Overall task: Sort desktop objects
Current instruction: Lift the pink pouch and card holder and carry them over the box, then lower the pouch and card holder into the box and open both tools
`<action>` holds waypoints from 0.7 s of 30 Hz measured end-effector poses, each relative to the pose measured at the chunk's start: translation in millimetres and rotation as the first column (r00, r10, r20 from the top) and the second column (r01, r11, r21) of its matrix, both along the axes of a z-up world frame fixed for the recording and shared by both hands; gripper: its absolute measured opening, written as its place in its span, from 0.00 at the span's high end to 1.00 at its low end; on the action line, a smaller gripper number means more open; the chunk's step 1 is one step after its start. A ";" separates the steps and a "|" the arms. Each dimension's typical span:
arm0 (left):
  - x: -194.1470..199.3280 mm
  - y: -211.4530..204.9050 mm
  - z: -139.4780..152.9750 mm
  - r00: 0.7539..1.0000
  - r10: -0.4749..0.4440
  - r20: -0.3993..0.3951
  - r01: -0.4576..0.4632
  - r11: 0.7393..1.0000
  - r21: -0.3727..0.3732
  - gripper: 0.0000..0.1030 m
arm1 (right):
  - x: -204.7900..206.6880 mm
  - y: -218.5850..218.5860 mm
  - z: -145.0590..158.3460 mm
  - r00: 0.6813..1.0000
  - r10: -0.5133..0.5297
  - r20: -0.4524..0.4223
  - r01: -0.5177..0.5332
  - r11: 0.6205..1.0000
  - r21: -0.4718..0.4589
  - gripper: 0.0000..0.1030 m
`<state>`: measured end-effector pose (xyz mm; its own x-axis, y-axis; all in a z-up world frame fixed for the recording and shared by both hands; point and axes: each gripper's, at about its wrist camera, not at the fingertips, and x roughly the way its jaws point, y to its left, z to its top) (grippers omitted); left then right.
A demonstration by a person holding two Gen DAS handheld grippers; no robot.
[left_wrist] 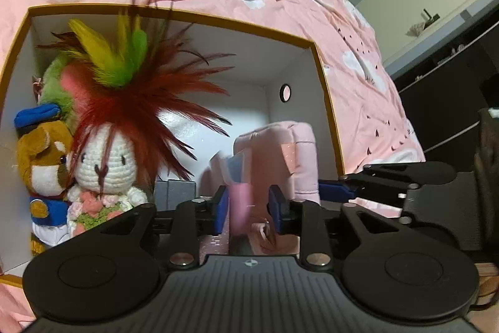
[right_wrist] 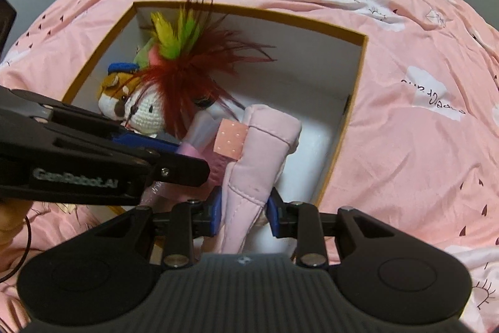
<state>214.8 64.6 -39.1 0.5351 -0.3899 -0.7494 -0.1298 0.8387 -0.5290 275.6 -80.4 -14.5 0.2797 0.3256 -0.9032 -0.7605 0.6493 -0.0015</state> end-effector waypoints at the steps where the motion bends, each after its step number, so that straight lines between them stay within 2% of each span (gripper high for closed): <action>1: -1.3 2.3 1.4 1.000 0.003 0.006 -0.003 1.000 0.001 0.66 | 0.6 2.0 -1.6 1.000 -0.001 -0.002 0.001 1.000 -0.010 0.69; 8: -11.8 17.4 10.4 0.999 0.022 0.035 -0.023 0.999 0.042 0.66 | 3.1 14.9 -10.3 0.999 0.007 -0.036 -0.009 0.998 -0.055 0.67; 12: -19.9 23.2 5.5 0.999 0.043 0.015 -0.044 0.995 0.087 0.66 | 1.4 23.9 -15.9 0.998 0.024 -0.051 -0.029 0.996 -0.085 0.65; 17: -26.7 27.9 -8.7 0.998 0.052 -0.023 -0.051 0.997 0.054 0.66 | -4.1 30.9 -21.5 0.999 0.042 -0.025 -0.045 0.988 -0.146 0.65; 21: -26.9 24.4 -14.5 0.999 0.047 -0.020 -0.046 0.998 0.048 0.66 | -9.6 31.3 -25.8 0.998 0.066 -0.010 -0.067 0.982 -0.179 0.64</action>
<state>188.0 89.0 -53.5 0.5355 -0.3288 -0.7779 -0.1798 0.8556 -0.4854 266.0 -49.2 -40.3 0.2594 0.1762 -0.9496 -0.8021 0.5869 -0.1102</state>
